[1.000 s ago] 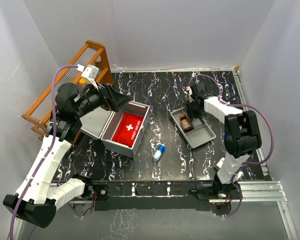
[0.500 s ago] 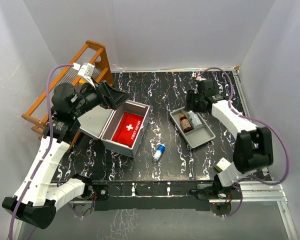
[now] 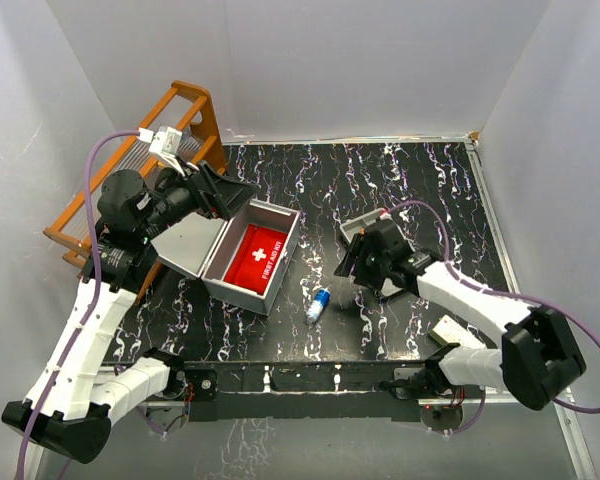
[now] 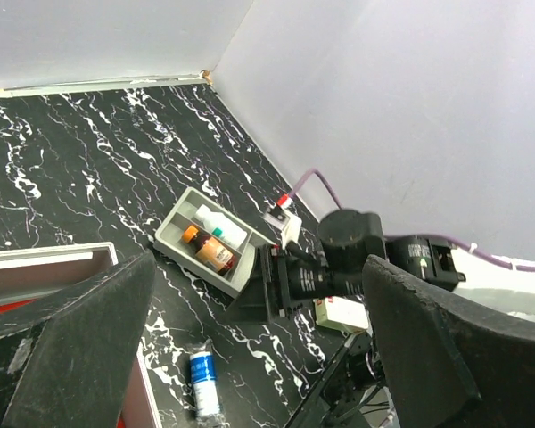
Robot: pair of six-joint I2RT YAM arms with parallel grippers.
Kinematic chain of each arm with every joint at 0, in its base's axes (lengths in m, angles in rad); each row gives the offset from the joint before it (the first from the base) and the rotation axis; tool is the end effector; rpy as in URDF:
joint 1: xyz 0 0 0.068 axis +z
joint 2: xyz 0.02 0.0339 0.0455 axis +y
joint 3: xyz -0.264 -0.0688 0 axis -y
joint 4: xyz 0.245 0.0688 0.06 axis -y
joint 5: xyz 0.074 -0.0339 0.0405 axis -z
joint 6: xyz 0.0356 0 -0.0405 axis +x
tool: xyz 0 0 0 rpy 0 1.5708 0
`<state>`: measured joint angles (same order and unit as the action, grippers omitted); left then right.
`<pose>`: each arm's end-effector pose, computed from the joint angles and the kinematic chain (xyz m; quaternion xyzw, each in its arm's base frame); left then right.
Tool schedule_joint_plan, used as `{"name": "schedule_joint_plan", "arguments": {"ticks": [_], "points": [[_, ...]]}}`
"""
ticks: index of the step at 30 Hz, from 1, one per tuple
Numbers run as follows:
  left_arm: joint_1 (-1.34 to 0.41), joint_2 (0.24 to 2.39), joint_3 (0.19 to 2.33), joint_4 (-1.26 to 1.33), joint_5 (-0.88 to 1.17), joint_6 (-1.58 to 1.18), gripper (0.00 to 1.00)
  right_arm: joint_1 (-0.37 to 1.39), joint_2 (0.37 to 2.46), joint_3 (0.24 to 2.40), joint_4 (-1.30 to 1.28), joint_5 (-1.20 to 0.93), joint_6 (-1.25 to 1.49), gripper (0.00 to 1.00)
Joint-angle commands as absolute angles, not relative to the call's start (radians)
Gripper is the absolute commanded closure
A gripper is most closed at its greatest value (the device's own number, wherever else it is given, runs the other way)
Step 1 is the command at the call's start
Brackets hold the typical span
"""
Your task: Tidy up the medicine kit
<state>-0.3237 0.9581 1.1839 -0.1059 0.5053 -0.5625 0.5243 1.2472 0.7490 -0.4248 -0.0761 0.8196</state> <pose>0.1822 -0.0793 0.4554 0.1092 0.6601 -0.4604 0.5834 0.2116 0.1255 0.2121 0.1274 0.9388 0.2262 0.2264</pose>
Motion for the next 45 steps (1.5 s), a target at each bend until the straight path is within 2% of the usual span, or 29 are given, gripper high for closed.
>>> {"name": "schedule_joint_plan", "arguments": {"ticks": [1, 11, 18, 45], "points": [[-0.323, 0.934, 1.174, -0.063, 0.516, -0.596, 0.01, 0.608, 1.134, 0.676, -0.376, 0.143, 1.154, 0.44], [-0.322, 0.939, 1.161, -0.056, 0.503, -0.605, 0.01, 0.67, 1.222, 0.66, -0.306, 0.047, 1.149, 0.45], [-0.322, 0.905, 1.07, 0.09, 0.569, -0.655, 0.01, 0.704, 1.305, 0.637, -0.203, -0.017, 1.146, 0.47], [-0.322, 0.909, 1.098, -0.032, 0.515, -0.572, 0.01, 0.767, 1.398, 0.655, -0.208, 0.004, 1.229, 0.55]]}}
